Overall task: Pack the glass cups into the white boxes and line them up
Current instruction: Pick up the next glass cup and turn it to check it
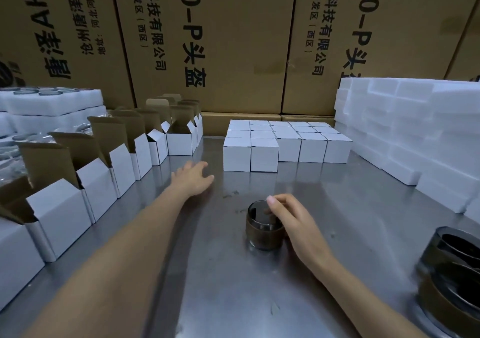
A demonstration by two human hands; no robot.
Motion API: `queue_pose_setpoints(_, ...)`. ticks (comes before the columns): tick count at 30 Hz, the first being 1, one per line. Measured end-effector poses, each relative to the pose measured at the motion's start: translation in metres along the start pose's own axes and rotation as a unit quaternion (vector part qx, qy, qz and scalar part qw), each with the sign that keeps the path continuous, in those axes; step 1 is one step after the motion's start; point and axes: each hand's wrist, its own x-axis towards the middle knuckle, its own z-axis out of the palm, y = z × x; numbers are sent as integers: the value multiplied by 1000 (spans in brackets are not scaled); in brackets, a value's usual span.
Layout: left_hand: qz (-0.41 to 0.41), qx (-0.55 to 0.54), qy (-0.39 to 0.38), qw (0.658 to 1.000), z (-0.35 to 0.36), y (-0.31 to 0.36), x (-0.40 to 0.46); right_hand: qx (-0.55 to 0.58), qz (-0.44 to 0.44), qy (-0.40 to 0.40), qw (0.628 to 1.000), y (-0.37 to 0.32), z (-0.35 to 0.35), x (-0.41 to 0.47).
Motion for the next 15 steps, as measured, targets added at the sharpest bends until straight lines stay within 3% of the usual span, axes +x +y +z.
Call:
queue_pose_setpoints(4,-24,137,-24,990,-11,-4,45,3,-4,2,1000,3,1,2)
queue_pose_setpoints(9,-60,150,22,987,-21,0,79,-12,-19,-1,1000,4,3,4)
queue_pose_setpoints(15,-60,197,15,978,-24,-1,97,-16,-22,-15,1000,7,3,4)
